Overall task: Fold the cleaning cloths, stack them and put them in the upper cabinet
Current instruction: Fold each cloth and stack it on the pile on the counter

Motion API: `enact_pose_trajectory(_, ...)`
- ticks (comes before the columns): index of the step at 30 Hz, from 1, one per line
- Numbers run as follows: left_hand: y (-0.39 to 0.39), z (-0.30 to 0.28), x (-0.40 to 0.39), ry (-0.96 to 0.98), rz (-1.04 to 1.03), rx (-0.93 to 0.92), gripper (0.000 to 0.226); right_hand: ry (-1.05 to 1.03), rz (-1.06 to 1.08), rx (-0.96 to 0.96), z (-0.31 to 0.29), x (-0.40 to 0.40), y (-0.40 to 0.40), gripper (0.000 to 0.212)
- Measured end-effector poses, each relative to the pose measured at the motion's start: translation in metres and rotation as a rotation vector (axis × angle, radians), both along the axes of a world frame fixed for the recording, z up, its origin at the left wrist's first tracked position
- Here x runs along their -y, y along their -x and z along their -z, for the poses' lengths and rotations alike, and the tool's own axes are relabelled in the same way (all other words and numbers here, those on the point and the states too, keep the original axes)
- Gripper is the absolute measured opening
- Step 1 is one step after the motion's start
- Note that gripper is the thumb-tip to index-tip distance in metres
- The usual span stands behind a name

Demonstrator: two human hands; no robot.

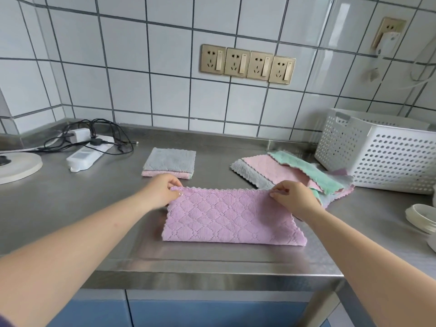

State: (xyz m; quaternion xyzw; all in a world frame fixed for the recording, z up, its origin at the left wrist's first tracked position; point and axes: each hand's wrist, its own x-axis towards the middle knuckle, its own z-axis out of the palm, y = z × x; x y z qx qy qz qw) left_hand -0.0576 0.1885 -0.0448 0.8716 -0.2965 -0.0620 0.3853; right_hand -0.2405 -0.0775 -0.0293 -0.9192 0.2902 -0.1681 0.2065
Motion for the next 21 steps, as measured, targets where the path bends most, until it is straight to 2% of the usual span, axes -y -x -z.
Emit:
enact_pose_trajectory(10, -0.019, 0.008, 0.014, -0.147, -0.031, 0.067, 0.023, -0.021, 0.037, -0.055, 0.015, 0.016, -0.021, 0.014)
enact_pose_trajectory(14, -0.009, 0.008, 0.016, -0.246, -0.056, 0.321, 0.031, 0.128, 0.024, -0.072, 0.012, 0.006, -0.019, 0.026)
enact_pose_trajectory(18, 0.022, 0.007, 0.033, -0.231, 0.117, 0.430, 0.033, 0.281, -0.180, -0.020, 0.010, -0.037, -0.025, 0.034)
enact_pose_trajectory(21, 0.047, 0.016, 0.054, -0.296, 0.239, 0.401, 0.038, 0.271, -0.317, -0.144, 0.022, -0.077, -0.037, 0.041)
